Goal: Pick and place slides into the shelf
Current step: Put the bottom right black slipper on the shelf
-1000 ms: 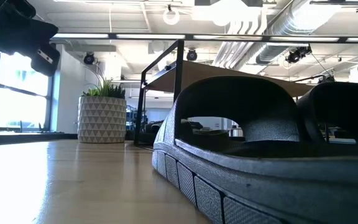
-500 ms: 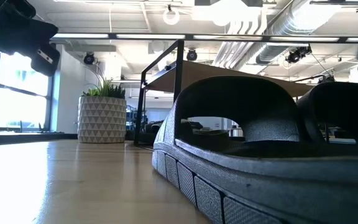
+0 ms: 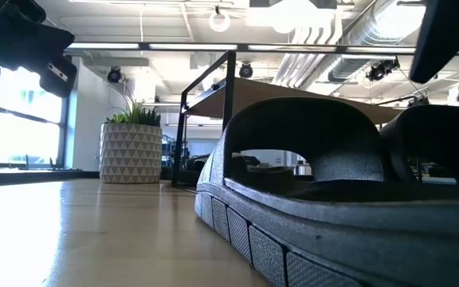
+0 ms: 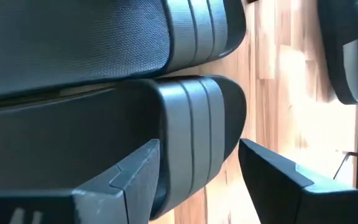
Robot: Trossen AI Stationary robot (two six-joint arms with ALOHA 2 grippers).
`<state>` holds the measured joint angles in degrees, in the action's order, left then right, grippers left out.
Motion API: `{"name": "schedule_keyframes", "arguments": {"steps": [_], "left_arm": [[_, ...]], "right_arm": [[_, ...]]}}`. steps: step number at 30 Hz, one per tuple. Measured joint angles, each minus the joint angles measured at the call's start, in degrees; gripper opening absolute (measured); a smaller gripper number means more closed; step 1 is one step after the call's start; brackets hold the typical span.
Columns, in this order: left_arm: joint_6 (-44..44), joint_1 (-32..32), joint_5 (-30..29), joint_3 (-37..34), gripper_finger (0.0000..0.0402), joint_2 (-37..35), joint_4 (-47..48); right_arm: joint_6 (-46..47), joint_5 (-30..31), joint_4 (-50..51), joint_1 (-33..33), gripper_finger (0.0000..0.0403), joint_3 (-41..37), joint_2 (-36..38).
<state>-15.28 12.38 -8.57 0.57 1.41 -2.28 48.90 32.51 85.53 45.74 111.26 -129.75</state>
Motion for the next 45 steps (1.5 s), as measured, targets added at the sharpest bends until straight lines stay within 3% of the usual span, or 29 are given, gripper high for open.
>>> {"name": "schedule_keyframes", "arguments": {"steps": [13,19,24,35,40,45], "left_arm": [[0.0,0.0,0.0,0.0,0.0001,0.0,0.0],[0.0,0.0,0.0,0.0,0.0001,0.0,0.0],[0.0,0.0,0.0,0.0,0.0001,0.0,0.0],[0.0,0.0,0.0,0.0,0.0001,0.0,0.0],[0.0,0.0,0.0,0.0,0.0001,0.0,0.0],[0.0,0.0,0.0,0.0,0.0001,0.0,0.0]], "right_arm": [[-3.3,-3.6,-0.4,-1.6,0.021,0.0,-4.1],[1.3,-1.0,2.3,-1.6,0.0205,0.0,-4.4],[3.0,-0.6,4.5,-1.9,0.0165,0.0,-4.4],[3.6,-1.4,4.7,-2.2,0.001,0.0,-4.4],[2.7,-4.0,4.7,-2.0,0.001,1.1,-4.4],[-1.5,-6.5,4.5,-1.2,0.0004,7.1,-4.4]]}}
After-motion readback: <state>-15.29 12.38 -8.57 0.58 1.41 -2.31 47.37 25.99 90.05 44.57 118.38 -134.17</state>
